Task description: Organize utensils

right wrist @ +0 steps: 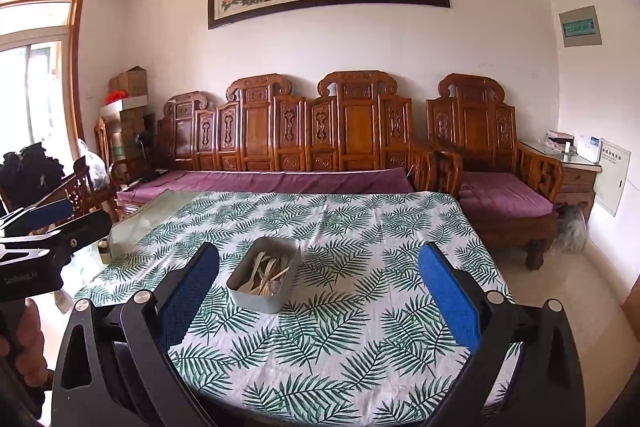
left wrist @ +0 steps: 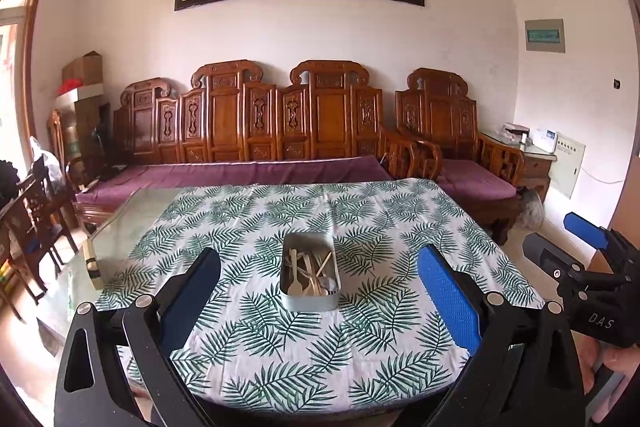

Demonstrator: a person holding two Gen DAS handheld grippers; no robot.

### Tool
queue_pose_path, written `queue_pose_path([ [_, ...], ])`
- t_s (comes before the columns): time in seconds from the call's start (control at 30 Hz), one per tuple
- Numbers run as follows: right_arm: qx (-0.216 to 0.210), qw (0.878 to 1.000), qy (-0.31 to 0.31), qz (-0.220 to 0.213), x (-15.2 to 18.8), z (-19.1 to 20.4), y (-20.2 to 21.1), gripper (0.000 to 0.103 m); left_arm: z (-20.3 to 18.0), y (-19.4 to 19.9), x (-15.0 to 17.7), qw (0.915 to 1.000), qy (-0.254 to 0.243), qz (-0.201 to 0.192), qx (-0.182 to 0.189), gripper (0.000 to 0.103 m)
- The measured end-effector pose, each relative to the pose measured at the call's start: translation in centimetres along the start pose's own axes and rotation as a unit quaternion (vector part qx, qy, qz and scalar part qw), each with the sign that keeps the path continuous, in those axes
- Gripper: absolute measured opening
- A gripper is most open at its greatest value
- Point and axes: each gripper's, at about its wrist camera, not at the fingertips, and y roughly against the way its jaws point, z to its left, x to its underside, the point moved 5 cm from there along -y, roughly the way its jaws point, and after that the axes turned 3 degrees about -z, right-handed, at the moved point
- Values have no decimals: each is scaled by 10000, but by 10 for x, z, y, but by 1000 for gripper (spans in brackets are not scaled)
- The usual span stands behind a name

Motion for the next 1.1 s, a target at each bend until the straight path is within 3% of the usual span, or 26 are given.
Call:
queue_pose_path([
  [1.1,12,10000,-17,30,0,2,0,100,4,-4,5,10000,-28,42,29,95],
])
